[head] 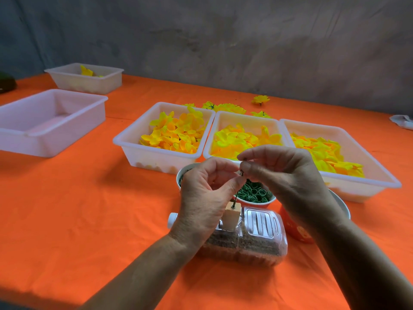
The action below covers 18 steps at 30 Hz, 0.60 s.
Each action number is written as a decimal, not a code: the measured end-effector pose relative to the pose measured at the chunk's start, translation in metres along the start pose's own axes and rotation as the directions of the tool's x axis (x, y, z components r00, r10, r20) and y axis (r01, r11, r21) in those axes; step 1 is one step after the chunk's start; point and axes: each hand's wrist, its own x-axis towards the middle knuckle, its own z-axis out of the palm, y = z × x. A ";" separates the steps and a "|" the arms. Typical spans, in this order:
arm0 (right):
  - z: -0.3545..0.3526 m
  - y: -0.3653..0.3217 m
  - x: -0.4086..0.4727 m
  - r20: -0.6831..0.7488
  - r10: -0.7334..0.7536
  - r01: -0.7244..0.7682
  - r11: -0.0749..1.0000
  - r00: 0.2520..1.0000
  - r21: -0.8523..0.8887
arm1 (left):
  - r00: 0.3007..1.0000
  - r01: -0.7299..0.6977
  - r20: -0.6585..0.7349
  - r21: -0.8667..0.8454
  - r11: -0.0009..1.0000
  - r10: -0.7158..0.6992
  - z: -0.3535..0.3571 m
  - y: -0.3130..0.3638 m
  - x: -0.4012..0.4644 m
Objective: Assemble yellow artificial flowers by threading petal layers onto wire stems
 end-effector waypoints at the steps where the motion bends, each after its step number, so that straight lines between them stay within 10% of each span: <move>1: 0.000 -0.001 -0.001 0.002 -0.029 0.029 0.999 1.000 -0.041 | 1.000 0.003 -0.003 -0.001 1.000 -0.003 0.000 0.000 0.000; 7: 0.001 -0.001 -0.007 -0.016 -0.064 0.063 0.998 0.998 -0.031 | 1.000 0.002 -0.001 -0.006 1.000 -0.002 0.000 0.001 -0.001; 18: 0.004 0.011 -0.004 0.034 0.461 -0.422 0.777 0.887 0.467 | 1.000 0.010 -0.011 0.011 1.000 -0.010 0.000 0.002 -0.001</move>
